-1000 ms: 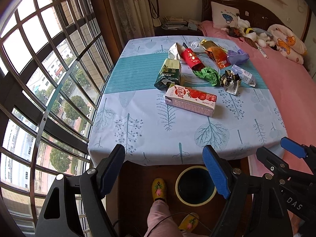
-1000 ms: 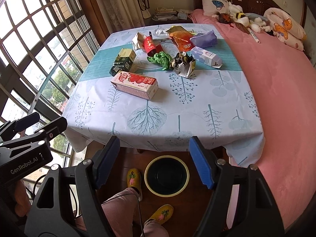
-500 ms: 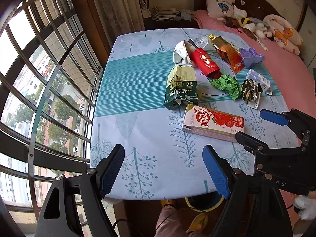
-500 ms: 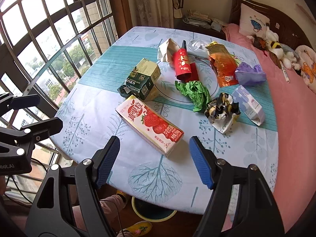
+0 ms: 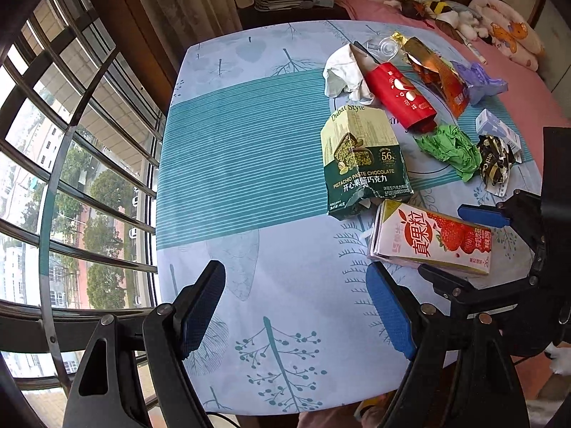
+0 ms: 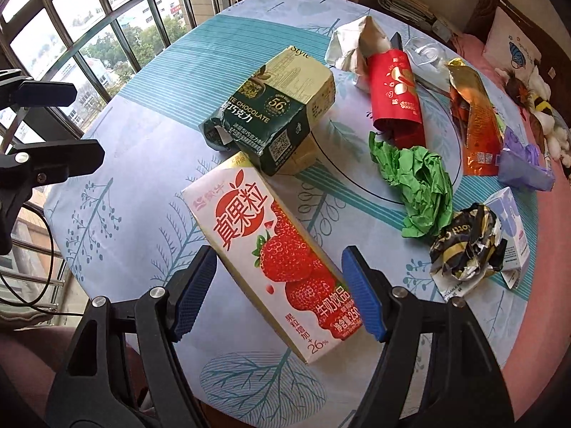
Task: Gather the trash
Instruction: 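Grasp the green chocolate box with left gripper while right gripper grasps strawberry juice carton, then carry the chocolate box and juice carton down over the trash bin with both grippers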
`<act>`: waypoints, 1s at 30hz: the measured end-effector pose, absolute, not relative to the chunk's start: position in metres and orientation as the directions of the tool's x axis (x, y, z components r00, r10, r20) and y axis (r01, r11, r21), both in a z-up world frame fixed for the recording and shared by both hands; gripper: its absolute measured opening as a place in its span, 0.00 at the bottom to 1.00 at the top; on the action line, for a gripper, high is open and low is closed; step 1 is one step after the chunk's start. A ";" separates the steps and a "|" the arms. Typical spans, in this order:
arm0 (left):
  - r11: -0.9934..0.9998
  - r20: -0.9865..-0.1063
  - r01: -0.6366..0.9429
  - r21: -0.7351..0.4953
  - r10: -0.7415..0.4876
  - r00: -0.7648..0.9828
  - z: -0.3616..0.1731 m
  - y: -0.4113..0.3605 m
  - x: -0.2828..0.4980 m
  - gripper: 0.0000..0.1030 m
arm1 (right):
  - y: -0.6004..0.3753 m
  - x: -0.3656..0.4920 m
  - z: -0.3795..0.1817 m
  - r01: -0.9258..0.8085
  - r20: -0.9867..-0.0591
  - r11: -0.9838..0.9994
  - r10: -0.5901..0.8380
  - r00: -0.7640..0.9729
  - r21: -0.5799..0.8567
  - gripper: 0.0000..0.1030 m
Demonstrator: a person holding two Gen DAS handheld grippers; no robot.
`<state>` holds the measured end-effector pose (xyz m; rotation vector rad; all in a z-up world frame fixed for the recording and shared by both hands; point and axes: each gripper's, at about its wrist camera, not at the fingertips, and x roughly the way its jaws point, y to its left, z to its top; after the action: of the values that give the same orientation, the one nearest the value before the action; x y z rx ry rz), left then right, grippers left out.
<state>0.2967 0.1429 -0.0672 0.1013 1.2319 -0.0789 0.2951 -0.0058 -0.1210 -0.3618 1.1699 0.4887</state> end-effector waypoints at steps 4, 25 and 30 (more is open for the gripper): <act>0.991 -0.950 0.131 0.007 -0.034 0.310 -0.070 0.144 0.313 0.80 | 0.001 0.299 -0.133 -0.560 -0.944 0.828 0.162 0.288 -0.029 0.67; 0.965 -0.962 0.050 -0.257 -0.261 0.086 -0.116 0.112 0.428 0.80 | -0.064 0.286 -0.106 -0.162 -0.922 0.981 0.157 0.355 0.105 0.52; 0.964 -0.960 0.049 -0.263 -0.266 0.084 -0.121 0.099 0.446 0.80 | -0.076 0.288 -0.106 -0.077 -0.916 0.988 0.152 0.370 0.133 0.52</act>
<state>0.4462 0.0990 -0.1211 -0.1789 1.4701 -0.2366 0.2882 -0.0759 -0.1055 0.0713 1.1827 0.1468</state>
